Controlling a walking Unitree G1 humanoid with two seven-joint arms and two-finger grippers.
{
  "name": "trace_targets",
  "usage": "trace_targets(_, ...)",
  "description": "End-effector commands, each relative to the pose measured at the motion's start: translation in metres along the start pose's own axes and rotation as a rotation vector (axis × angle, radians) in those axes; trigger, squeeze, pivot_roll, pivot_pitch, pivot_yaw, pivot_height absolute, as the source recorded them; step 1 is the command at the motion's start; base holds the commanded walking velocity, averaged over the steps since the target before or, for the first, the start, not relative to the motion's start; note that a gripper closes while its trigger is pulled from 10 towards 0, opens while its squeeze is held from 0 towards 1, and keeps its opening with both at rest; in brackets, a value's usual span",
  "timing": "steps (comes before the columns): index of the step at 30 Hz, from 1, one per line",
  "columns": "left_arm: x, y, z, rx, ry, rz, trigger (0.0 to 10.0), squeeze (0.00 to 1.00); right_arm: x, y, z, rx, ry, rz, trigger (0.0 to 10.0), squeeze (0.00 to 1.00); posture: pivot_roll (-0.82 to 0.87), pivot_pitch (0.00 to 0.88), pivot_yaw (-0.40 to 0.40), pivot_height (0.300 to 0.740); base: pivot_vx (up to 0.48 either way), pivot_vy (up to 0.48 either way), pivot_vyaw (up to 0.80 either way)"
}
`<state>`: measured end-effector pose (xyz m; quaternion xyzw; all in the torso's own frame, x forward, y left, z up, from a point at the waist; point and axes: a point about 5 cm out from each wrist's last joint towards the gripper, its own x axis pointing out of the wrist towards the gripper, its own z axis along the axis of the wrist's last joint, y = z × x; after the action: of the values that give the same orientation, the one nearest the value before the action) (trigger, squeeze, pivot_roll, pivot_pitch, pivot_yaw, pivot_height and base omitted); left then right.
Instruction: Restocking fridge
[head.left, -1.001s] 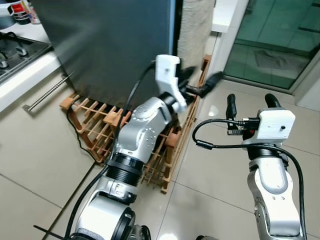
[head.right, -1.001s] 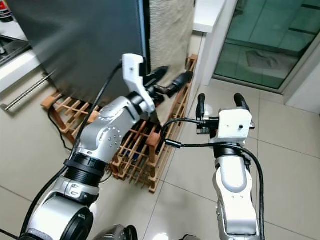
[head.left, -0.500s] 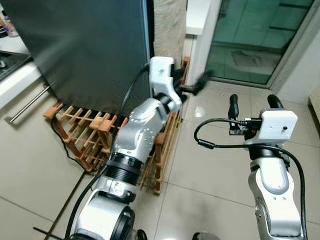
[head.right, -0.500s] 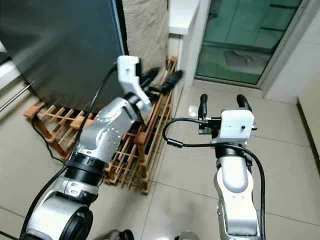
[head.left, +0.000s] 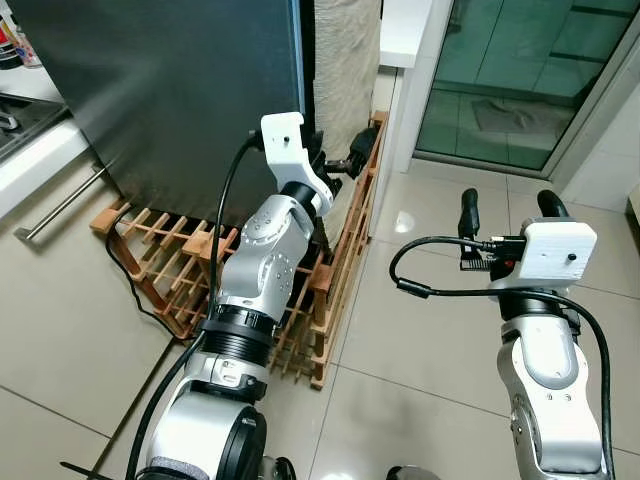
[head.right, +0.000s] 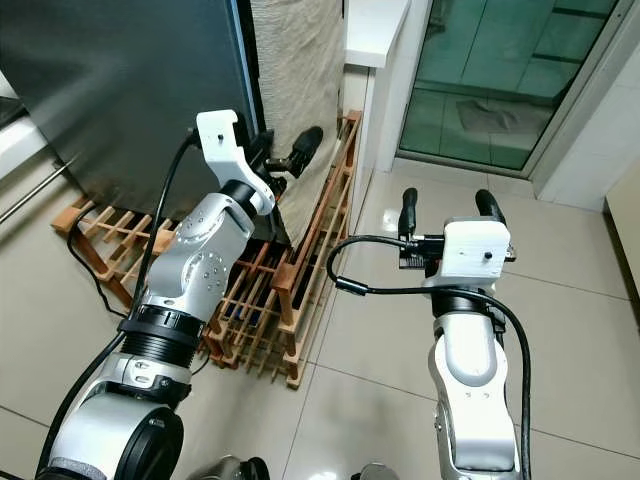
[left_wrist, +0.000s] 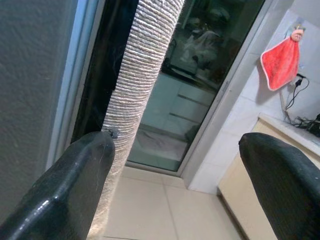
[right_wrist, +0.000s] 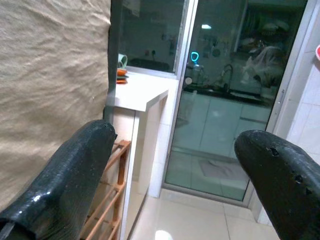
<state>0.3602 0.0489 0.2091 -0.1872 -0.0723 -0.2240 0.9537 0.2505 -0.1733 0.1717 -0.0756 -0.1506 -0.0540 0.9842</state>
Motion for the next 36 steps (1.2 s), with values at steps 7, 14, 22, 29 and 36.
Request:
trace_targets(7,0.003,0.019,-0.005,0.047,0.012,0.188,10.0,0.00,0.000,-0.001,0.000,0.004,-0.002,-0.005,10.0,0.08,-0.23,0.044,0.069,0.740,0.000,0.000,0.00)
trace_targets(14,0.007,0.009,-0.009,0.026,0.015,0.161,10.0,0.00,0.001,-0.006,0.002,-0.012,-0.008,-0.015,10.0,0.08,-0.25,0.033,0.073,0.740,0.000,0.000,0.00)
trace_targets(22,0.012,0.000,-0.012,0.021,0.030,0.117,10.0,0.00,-0.002,-0.008,0.002,-0.018,-0.005,-0.019,10.0,0.08,-0.28,0.016,0.088,0.740,0.000,0.000,0.00)
trace_targets(29,0.015,0.001,-0.019,0.031,0.057,0.136,10.0,0.00,-0.002,-0.010,0.001,-0.028,-0.003,-0.024,10.0,0.08,-0.29,0.000,0.091,0.740,0.000,0.000,0.00)
trace_targets(36,0.023,-0.005,-0.022,0.008,0.075,0.148,10.0,0.00,-0.002,-0.012,0.004,-0.039,-0.008,-0.022,10.0,0.08,-0.32,0.000,0.090,0.740,0.000,0.000,0.00)
